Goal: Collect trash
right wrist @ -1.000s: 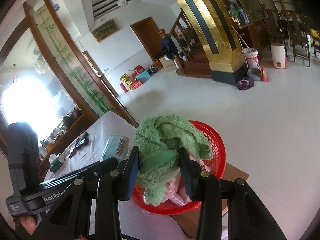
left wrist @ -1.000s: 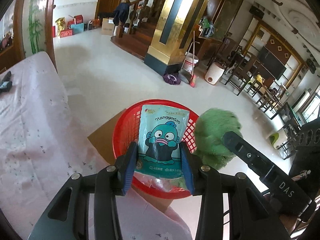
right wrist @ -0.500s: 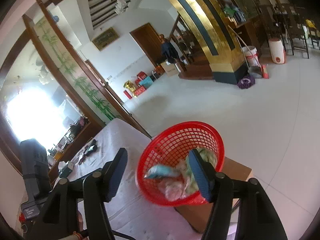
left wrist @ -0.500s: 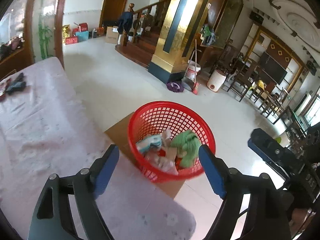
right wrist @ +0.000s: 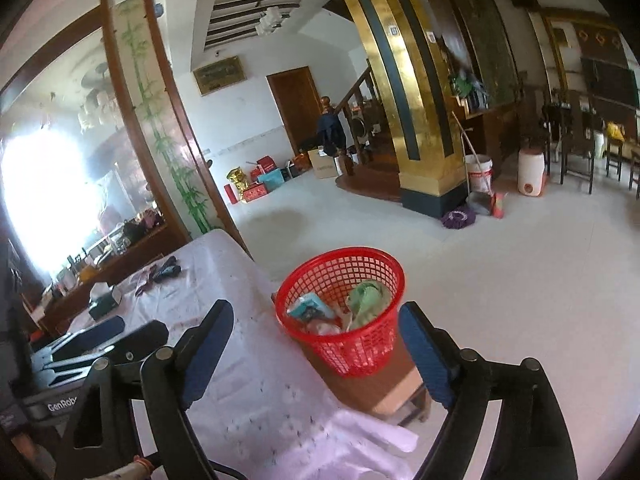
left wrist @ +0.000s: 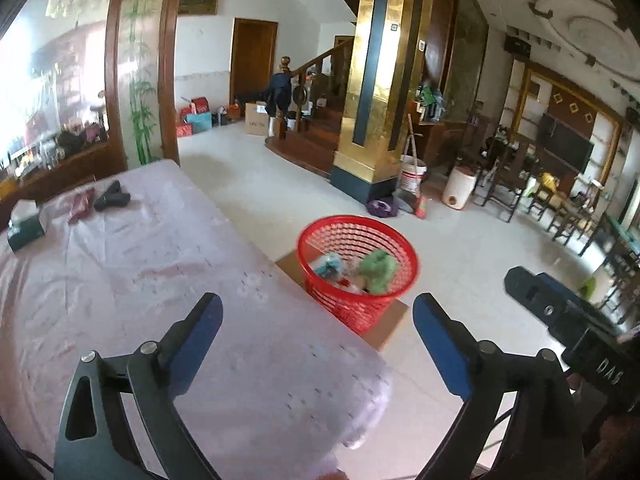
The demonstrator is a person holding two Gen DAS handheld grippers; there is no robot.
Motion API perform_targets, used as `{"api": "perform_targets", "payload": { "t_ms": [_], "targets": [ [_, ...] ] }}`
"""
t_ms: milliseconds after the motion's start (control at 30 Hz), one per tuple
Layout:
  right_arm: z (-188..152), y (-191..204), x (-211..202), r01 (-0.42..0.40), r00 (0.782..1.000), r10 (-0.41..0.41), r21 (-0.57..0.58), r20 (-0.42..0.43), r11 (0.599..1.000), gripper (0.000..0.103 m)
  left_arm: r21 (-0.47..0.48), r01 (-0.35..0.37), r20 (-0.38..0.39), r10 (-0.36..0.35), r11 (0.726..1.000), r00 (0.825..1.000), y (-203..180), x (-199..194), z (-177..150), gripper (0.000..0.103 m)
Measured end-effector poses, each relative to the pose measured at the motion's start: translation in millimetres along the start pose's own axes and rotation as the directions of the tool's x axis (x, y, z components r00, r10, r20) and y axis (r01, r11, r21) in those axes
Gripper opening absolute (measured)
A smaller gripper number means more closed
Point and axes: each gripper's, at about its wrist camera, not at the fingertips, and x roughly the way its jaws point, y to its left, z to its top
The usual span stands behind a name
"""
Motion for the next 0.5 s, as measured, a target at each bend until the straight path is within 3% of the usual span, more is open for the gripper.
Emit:
{"api": "perform_targets", "payload": {
  "t_ms": [167,500],
  "targets": [
    [-6,6,-23,0.028,1.0,-0.028,-0.034,0.0,0.999,0.092,0.022,-0.038,0.024,0.037,0.999,0.999,-6,-23,-5,0.095],
    [-9,19,-35,0.054,0.999,-0.054,-0.049,0.002,0.997,0.092,0.017,-0.049,0.058,0.048,0.999,0.997,-11,-47,-6,0.095]
  ]
}}
